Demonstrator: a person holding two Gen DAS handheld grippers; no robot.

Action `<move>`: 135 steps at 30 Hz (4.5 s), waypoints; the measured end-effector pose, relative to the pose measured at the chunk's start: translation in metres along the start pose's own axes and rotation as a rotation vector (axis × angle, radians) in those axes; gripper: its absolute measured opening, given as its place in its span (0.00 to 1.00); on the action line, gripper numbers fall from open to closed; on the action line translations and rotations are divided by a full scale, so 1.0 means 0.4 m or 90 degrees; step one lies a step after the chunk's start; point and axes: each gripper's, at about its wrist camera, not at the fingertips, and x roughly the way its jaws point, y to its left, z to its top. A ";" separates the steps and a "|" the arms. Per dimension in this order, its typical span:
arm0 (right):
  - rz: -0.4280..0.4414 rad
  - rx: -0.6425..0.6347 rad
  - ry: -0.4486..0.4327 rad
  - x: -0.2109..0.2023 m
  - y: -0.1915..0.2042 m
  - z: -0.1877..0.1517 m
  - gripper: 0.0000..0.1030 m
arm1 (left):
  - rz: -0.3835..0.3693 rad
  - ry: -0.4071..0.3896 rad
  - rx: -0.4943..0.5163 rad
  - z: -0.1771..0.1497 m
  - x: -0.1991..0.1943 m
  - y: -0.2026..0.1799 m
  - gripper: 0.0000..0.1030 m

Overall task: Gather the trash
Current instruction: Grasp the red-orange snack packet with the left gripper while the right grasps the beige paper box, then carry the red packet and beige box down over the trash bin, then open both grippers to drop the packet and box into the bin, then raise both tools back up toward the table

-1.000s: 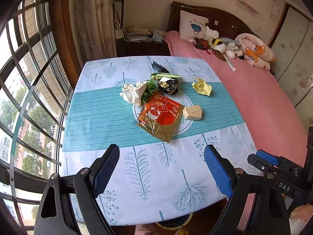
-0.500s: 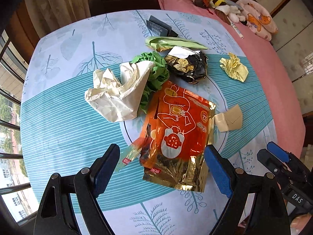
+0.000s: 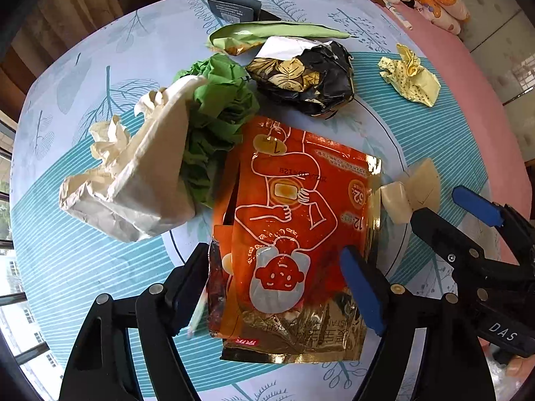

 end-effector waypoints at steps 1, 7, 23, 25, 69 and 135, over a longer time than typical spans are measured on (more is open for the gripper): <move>-0.003 -0.006 0.003 0.010 0.001 0.003 0.77 | 0.008 -0.002 0.006 0.001 0.000 -0.006 0.72; -0.022 -0.035 0.011 0.040 -0.002 0.008 0.77 | -0.026 -0.003 0.007 0.007 0.002 -0.024 0.33; -0.041 -0.078 0.016 0.071 0.006 0.004 0.58 | -0.096 -0.024 -0.004 -0.037 -0.095 -0.022 0.00; -0.030 -0.072 0.014 0.059 0.005 -0.006 0.58 | -0.103 -0.037 -0.003 -0.049 -0.122 -0.022 0.00; 0.175 -0.141 0.047 -0.538 -0.241 -0.837 0.58 | 0.002 -0.104 -0.073 -1.015 -0.419 -0.525 0.00; 0.071 -0.110 0.054 -0.158 -0.256 -1.074 0.74 | 0.080 -0.125 -0.020 -1.065 0.001 -0.468 0.78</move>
